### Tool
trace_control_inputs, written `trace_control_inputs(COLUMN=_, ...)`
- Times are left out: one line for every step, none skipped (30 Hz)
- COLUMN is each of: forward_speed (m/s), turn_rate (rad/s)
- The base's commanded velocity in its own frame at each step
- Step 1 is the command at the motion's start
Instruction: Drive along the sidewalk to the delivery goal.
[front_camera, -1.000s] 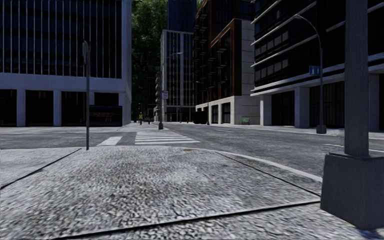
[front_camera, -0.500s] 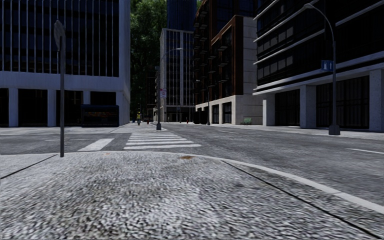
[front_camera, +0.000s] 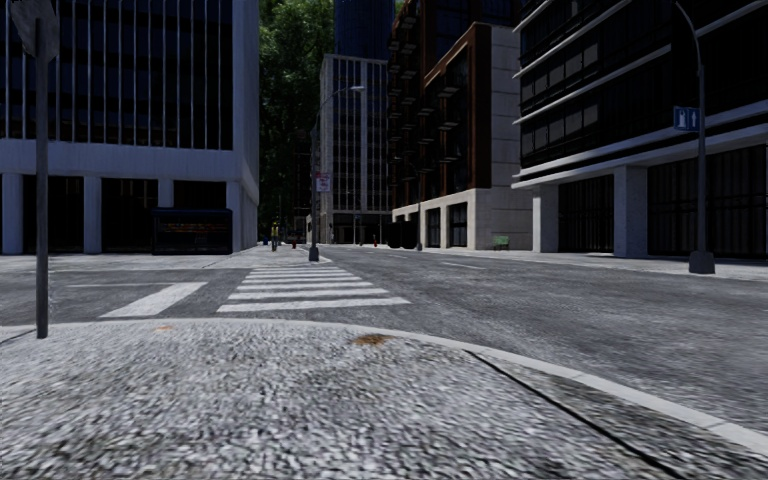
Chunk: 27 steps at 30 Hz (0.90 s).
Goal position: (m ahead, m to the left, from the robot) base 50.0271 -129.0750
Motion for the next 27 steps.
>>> trace_control_inputs(forward_speed=2.0, turn_rate=0.19)
trace_control_inputs(forward_speed=2.0, turn_rate=0.19)
trace_control_inputs(forward_speed=2.0, turn_rate=0.19)
trace_control_inputs(forward_speed=2.0, turn_rate=0.24)
trace_control_inputs(forward_speed=2.0, turn_rate=0.27)
trace_control_inputs(forward_speed=2.0, turn_rate=0.27)
trace_control_inputs(forward_speed=2.0, turn_rate=0.28)
trace_control_inputs(forward_speed=2.0, turn_rate=0.29)
trace_control_inputs(forward_speed=2.0, turn_rate=0.29)
trace_control_inputs(forward_speed=2.0, turn_rate=0.29)
trace_control_inputs(forward_speed=2.0, turn_rate=0.29)
trace_control_inputs(forward_speed=2.0, turn_rate=0.29)
trace_control_inputs(forward_speed=2.0, turn_rate=0.29)
trace_control_inputs(forward_speed=2.0, turn_rate=0.29)
trace_control_inputs(forward_speed=2.0, turn_rate=0.29)
trace_control_inputs(forward_speed=2.0, turn_rate=0.29)
trace_control_inputs(forward_speed=2.0, turn_rate=0.29)
trace_control_inputs(forward_speed=2.0, turn_rate=0.29)
trace_control_inputs(forward_speed=2.0, turn_rate=0.29)
trace_control_inputs(forward_speed=2.0, turn_rate=0.29)
trace_control_inputs(forward_speed=2.0, turn_rate=0.29)
trace_control_inputs(forward_speed=2.0, turn_rate=0.29)
trace_control_inputs(forward_speed=2.0, turn_rate=0.29)
trace_control_inputs(forward_speed=2.0, turn_rate=0.29)
trace_control_inputs(forward_speed=2.0, turn_rate=0.29)
trace_control_inputs(forward_speed=2.0, turn_rate=0.29)
trace_control_inputs(forward_speed=2.0, turn_rate=0.29)
